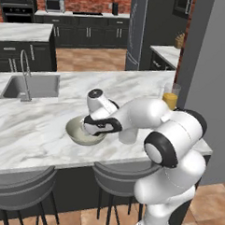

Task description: There are two ice cubes in the ice bowl. Place both ice cubes in the glass cup.

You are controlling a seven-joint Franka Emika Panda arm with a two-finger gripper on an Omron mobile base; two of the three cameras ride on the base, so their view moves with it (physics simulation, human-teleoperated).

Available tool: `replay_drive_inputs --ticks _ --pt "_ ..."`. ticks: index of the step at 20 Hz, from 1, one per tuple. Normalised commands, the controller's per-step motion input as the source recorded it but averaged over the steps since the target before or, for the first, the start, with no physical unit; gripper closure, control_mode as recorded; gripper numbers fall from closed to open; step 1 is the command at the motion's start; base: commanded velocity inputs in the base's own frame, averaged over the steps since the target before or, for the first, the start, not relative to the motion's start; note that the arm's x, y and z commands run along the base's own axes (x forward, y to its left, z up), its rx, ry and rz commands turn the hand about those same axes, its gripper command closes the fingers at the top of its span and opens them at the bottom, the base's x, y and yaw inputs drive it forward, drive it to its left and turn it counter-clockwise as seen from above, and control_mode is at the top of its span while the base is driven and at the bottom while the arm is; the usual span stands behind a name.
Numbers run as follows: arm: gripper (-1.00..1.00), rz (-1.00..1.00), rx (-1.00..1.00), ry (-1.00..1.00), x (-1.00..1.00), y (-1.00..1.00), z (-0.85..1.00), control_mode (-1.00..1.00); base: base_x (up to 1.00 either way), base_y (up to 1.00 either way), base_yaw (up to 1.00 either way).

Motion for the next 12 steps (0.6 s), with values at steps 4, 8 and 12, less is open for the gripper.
replay_drive_inputs --ticks 4,8,12 --pt "-1.00 0.00 0.00 0.00 0.11 0.00 -0.07 -1.00 0.00 0.00 0.00" --pt "-1.00 -0.01 0.00 0.00 0.23 0.00 -0.08 -1.00 0.00 0.00 0.00" --pt "-1.00 -0.03 0.00 0.00 0.22 0.00 -0.04 -1.00 0.00 0.00 0.00"
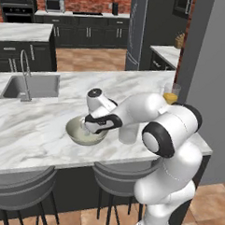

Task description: There are two ice cubes in the ice bowl. Place both ice cubes in the glass cup.

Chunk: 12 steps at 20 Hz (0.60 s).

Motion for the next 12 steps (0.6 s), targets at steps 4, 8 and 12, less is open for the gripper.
replay_drive_inputs --ticks 4,8,12 --pt "-1.00 -0.03 0.00 0.00 0.14 0.00 -0.11 -1.00 0.00 0.00 0.00" --pt "-1.00 -0.03 0.00 0.00 0.19 0.02 -0.24 -1.00 0.00 0.00 0.00" --pt "-1.00 -0.03 0.00 0.00 0.18 0.06 -0.29 -1.00 0.00 0.00 0.00"
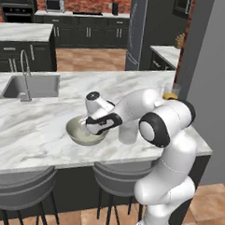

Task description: There are two ice cubes in the ice bowl. Place both ice cubes in the glass cup.

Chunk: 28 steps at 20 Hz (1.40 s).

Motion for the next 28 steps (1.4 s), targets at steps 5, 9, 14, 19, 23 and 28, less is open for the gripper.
replay_drive_inputs --ticks 5,9,14,19,23,28 --pt "-1.00 -0.03 0.00 0.00 0.24 0.14 -0.13 -1.00 0.00 0.00 0.00" --pt "-1.00 -0.04 0.00 0.00 0.33 0.18 -0.05 -1.00 0.00 0.00 0.00" --pt "-1.00 -0.03 0.00 0.00 0.31 0.12 -0.20 -1.00 0.00 0.00 0.00" --pt "-1.00 -0.01 -0.02 0.00 0.06 0.02 -0.44 -1.00 0.00 0.00 0.00" --pt "-1.00 0.00 0.00 -0.07 -0.14 0.00 -0.04 -1.00 0.00 0.00 0.00" --pt "-1.00 0.00 0.00 -0.04 -0.36 0.00 -0.01 -1.00 0.00 0.00 0.00"
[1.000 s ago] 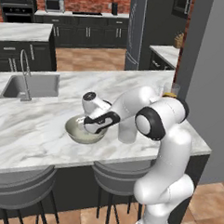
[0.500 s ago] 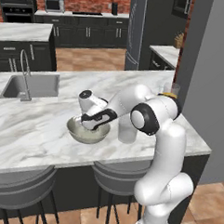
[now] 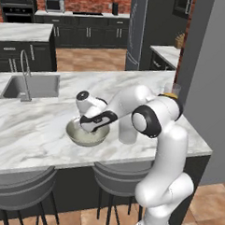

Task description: There are two ice cubes in the ice bowl. Place both ice cubes in the glass cup.

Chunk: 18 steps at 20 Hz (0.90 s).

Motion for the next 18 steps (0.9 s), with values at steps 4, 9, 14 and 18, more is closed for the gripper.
replay_drive_inputs --ticks 4,9,14,18 --pt "-1.00 0.10 0.02 -0.23 -0.74 -0.22 0.00 -1.00 0.00 0.00 0.00" --pt "-1.00 0.13 0.01 -0.13 -0.25 -0.09 -0.01 -1.00 0.00 0.00 0.00" --pt "-1.00 0.07 0.00 0.01 0.07 -0.09 -0.05 -1.00 0.00 0.00 0.00" --pt "-1.00 0.00 0.00 0.03 0.40 0.00 0.00 -1.00 0.00 0.00 0.00"
